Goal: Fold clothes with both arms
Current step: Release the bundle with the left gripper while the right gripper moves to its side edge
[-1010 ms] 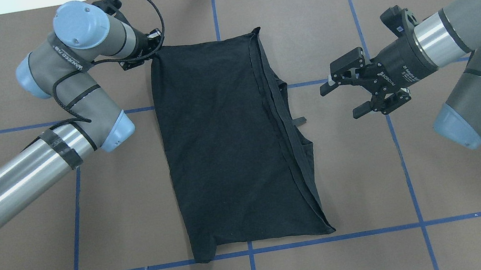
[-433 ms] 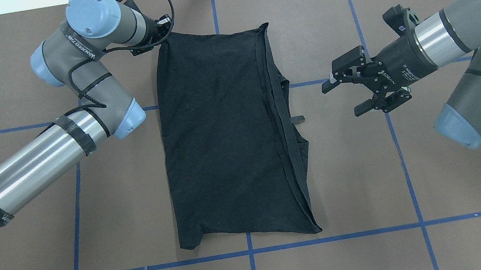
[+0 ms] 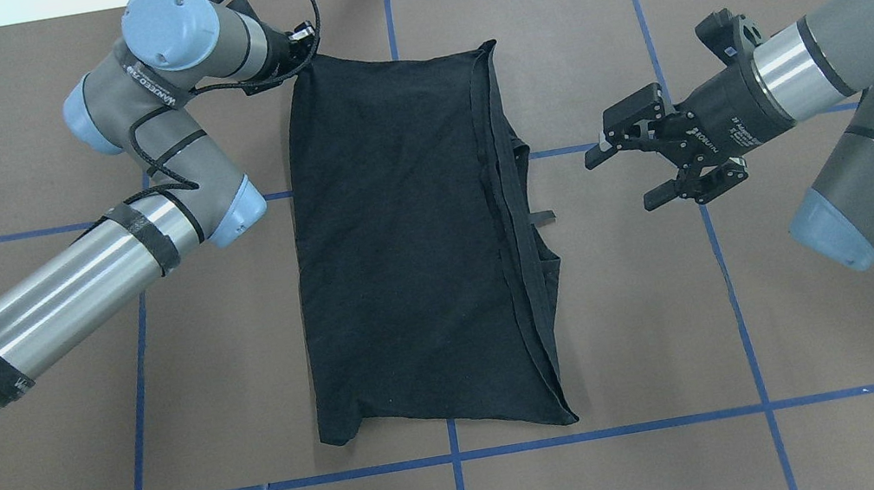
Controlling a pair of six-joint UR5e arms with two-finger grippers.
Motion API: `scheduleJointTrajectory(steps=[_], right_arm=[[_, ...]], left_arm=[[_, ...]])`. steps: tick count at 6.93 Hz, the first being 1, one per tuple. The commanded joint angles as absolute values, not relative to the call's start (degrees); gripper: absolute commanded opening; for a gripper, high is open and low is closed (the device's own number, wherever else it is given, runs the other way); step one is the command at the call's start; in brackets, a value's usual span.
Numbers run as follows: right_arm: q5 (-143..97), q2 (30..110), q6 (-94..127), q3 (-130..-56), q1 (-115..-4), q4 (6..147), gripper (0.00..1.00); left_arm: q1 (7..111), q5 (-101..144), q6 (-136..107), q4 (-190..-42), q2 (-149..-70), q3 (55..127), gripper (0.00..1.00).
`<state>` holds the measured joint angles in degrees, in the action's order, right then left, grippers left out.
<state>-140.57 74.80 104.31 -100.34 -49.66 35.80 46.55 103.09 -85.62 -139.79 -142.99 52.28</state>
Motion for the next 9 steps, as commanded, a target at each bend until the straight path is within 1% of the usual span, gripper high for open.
scheduleJointTrajectory(steps=[1,3,4,5,6,8,9], right_arm=[[-140.1,74.9,102.2,-100.5,-49.7,35.9,1.0],[-137.7,74.9,98.5,-100.7,-47.4,36.0,1.0],[-133.8,75.3,93.3,-100.7,-45.6,36.0,1.0],[-131.5,75.7,89.8,-100.6,-44.7,37.3,1.0],[-129.0,75.7,85.0,-100.7,-44.2,39.1,1.0],[-124.0,75.7,78.6,-101.4,-42.6,42.7,1.0],[-120.4,75.8,76.7,-102.9,-41.1,45.4,1.0]], left_arm=[[47.4,103.7,-83.3,-139.2,-143.0,56.7,1.0],[49.3,109.5,-83.2,-138.9,-142.1,59.7,1.0],[49.7,110.6,-83.1,-138.1,-137.2,66.1,1.0],[50.6,112.6,-83.1,-137.9,-133.3,70.8,1.0],[51.8,113.0,-82.7,-136.6,-130.5,73.6,1.0],[51.9,113.0,-76.2,-129.9,-124.2,83.6,1.0],[51.9,113.0,-73.9,-126.2,-122.3,87.2,1.0]])
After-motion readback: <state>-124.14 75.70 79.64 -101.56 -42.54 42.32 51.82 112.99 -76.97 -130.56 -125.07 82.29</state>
